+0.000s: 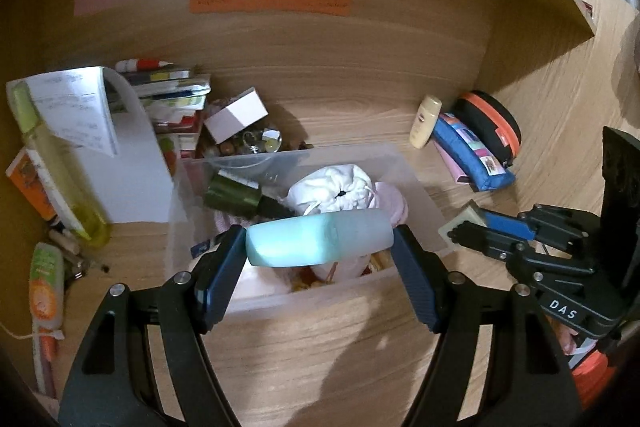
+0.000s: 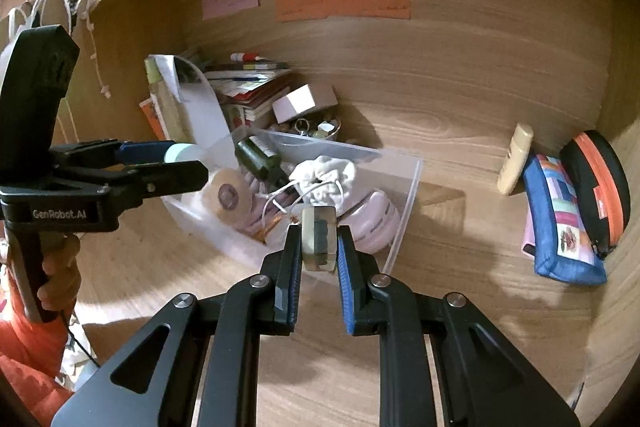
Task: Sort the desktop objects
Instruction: 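Carry the blue tube and white cube into the clear box and release both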
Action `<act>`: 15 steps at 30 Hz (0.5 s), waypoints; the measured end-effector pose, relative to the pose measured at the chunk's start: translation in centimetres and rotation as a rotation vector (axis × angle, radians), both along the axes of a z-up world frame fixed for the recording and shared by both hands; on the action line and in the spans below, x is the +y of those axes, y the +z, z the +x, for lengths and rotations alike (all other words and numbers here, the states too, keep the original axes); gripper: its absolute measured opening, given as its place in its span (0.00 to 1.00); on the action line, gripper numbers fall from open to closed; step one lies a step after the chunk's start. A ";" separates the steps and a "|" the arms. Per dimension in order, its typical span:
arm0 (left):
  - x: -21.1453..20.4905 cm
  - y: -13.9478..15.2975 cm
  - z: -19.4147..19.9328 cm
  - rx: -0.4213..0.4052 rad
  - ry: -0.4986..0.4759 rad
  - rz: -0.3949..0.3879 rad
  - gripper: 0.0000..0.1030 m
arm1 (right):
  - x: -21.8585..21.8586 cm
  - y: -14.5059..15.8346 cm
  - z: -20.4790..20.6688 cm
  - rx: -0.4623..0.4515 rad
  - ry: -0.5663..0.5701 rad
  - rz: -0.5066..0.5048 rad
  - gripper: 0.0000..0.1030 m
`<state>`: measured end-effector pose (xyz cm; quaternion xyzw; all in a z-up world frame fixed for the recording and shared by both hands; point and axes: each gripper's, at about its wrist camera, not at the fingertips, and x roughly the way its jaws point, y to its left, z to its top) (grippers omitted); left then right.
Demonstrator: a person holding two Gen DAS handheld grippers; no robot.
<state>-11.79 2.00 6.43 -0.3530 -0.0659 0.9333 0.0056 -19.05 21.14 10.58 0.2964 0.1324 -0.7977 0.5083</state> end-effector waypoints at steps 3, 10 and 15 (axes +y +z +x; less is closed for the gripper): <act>0.4 -0.8 -1.2 -0.024 -0.016 0.004 0.71 | -0.7 -0.6 -1.0 -0.023 -0.011 0.015 0.14; 0.8 -2.9 -4.1 -0.087 -0.040 0.007 0.71 | -2.4 -2.8 -3.0 -0.080 -0.030 0.067 0.14; 1.2 -3.7 -5.2 -0.098 -0.062 0.013 0.71 | -3.0 -3.7 -3.7 -0.098 -0.036 0.088 0.14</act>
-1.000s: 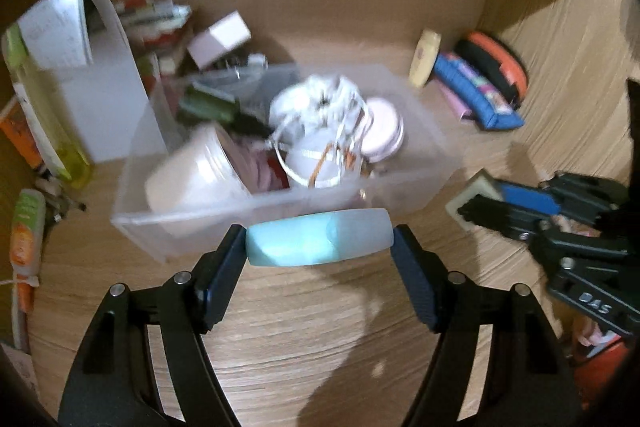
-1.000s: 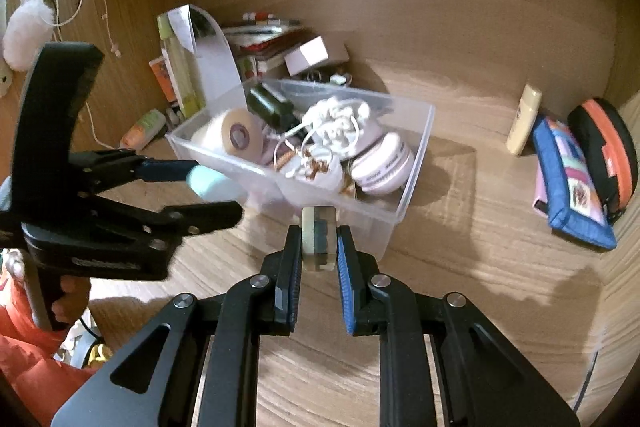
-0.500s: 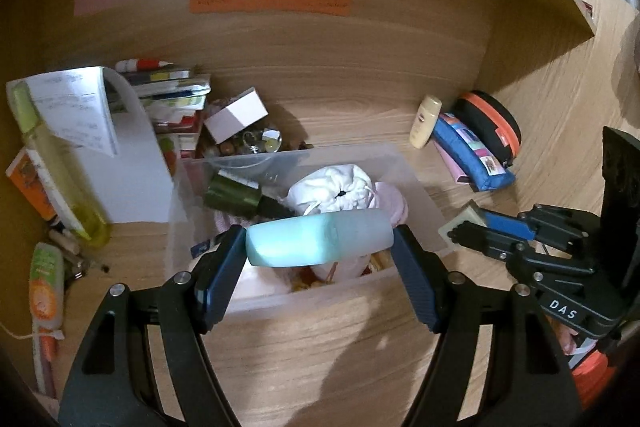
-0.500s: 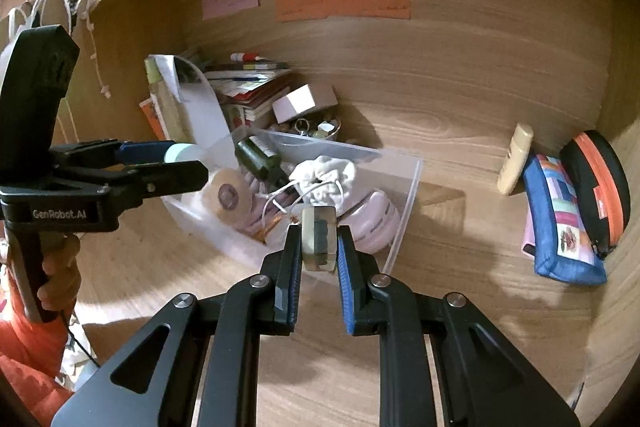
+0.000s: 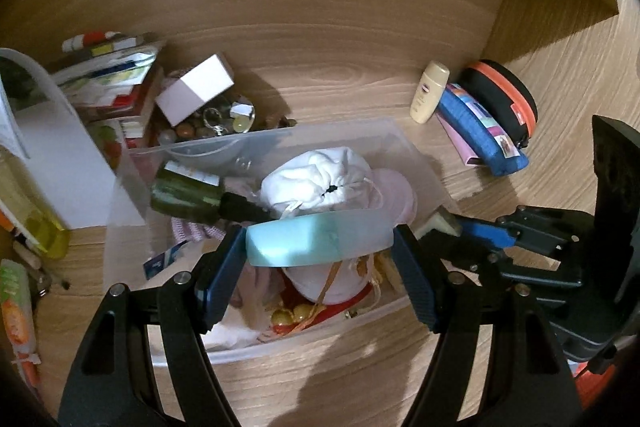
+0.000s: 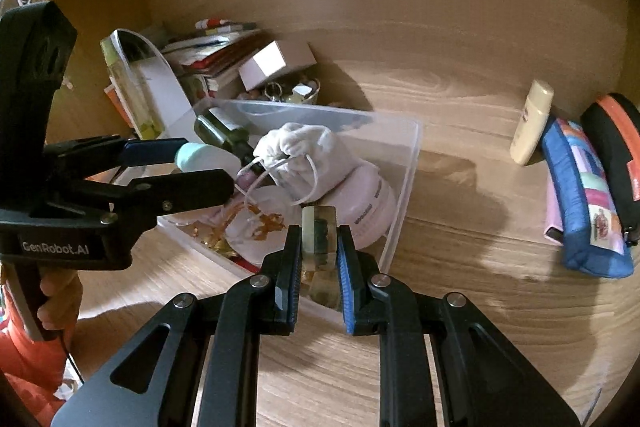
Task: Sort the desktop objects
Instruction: 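Carry the blue tube and white cube into the clear box and release both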
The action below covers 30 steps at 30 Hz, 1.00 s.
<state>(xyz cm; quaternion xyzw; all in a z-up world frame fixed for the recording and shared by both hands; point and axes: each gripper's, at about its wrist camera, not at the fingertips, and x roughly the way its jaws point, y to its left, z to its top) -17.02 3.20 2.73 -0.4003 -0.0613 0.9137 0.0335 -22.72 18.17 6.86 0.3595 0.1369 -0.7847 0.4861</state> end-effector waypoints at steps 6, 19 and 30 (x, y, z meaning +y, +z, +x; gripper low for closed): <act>0.7 -0.6 -0.6 -0.011 -0.013 -0.016 0.71 | -0.6 -0.7 -0.2 -0.014 0.006 0.014 0.15; 0.4 0.0 0.0 0.021 -0.015 -0.037 0.71 | -0.2 0.2 0.6 0.030 0.002 -0.001 0.15; 0.0 1.2 1.9 0.052 0.026 -0.080 0.75 | 1.0 1.5 2.1 0.032 -0.008 -0.027 0.39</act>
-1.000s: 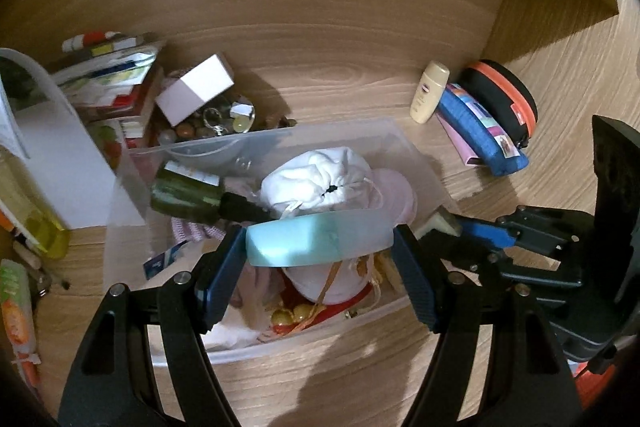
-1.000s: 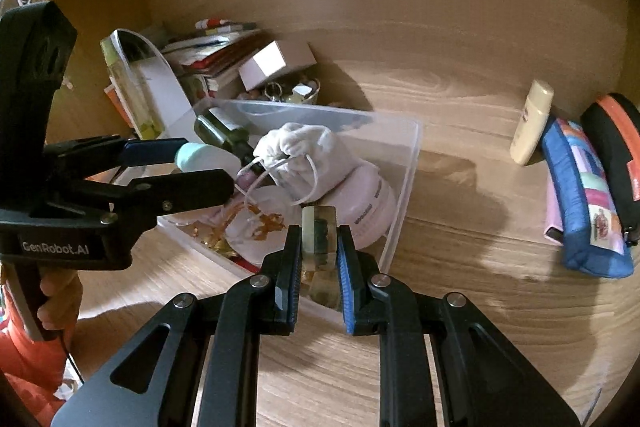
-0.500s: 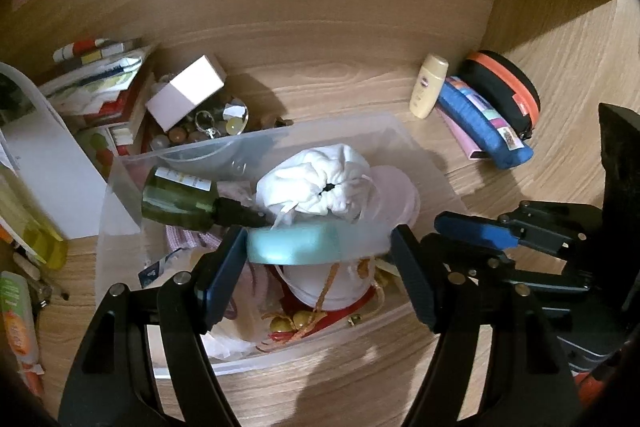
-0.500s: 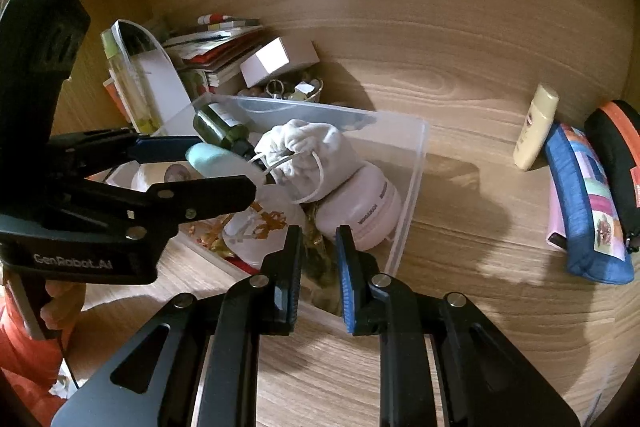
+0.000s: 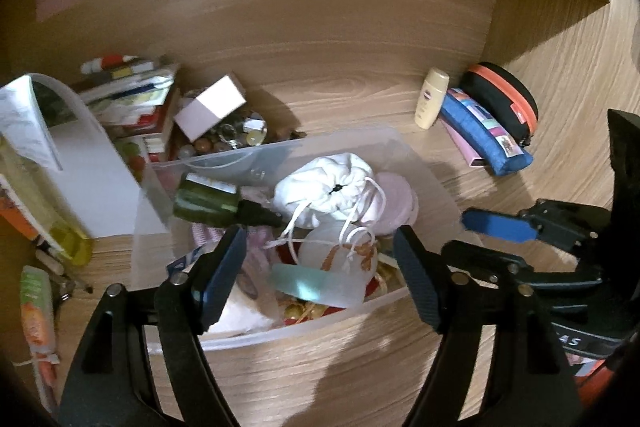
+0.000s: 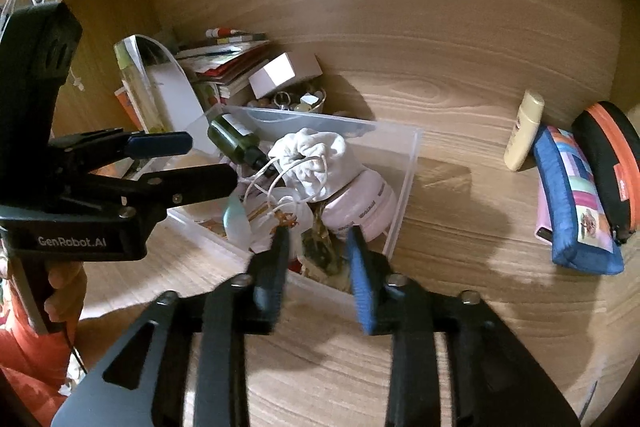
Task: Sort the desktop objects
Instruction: 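Carry the blue tube and white cube into the clear box and release both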
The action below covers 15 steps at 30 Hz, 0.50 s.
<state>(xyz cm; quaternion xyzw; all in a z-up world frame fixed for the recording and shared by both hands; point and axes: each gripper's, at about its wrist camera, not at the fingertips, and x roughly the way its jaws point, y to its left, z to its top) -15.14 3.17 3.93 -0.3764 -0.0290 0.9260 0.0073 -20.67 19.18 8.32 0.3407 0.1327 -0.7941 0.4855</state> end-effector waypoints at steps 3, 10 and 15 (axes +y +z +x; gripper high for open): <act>-0.1 0.3 1.2 0.032 0.034 -0.032 0.81 | 0.6 0.4 0.4 0.007 -0.011 -0.025 0.50; -0.7 0.5 3.2 0.072 0.123 -0.097 0.86 | 1.4 1.2 1.5 0.032 -0.036 -0.044 0.67; -1.5 0.0 4.2 0.071 0.173 -0.110 0.86 | 1.9 1.4 2.3 0.046 -0.050 -0.057 0.75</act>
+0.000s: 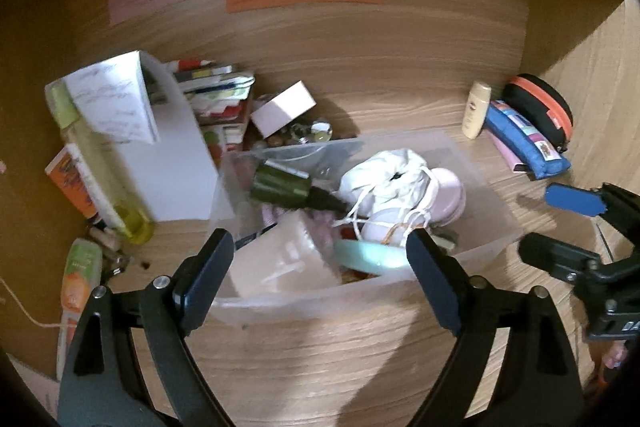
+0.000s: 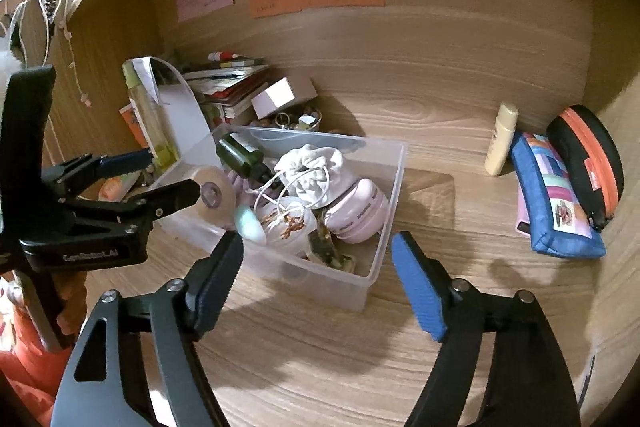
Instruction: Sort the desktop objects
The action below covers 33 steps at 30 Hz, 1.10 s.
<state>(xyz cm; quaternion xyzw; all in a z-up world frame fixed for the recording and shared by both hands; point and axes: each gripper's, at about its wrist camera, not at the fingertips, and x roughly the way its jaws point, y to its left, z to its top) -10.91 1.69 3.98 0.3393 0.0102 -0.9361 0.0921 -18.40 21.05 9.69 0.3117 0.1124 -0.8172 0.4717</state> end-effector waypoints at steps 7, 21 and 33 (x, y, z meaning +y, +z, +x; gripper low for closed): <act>-0.6 -0.4 0.7 0.003 0.007 0.010 0.86 | 0.0 -0.1 1.0 -0.005 -0.003 -0.001 0.76; -0.7 -0.4 0.9 0.001 0.005 0.029 0.86 | -0.2 0.3 1.9 0.014 0.000 0.011 0.76; -1.1 -0.6 0.9 -0.005 0.000 0.039 0.88 | -0.4 0.3 2.1 0.012 0.001 0.013 0.76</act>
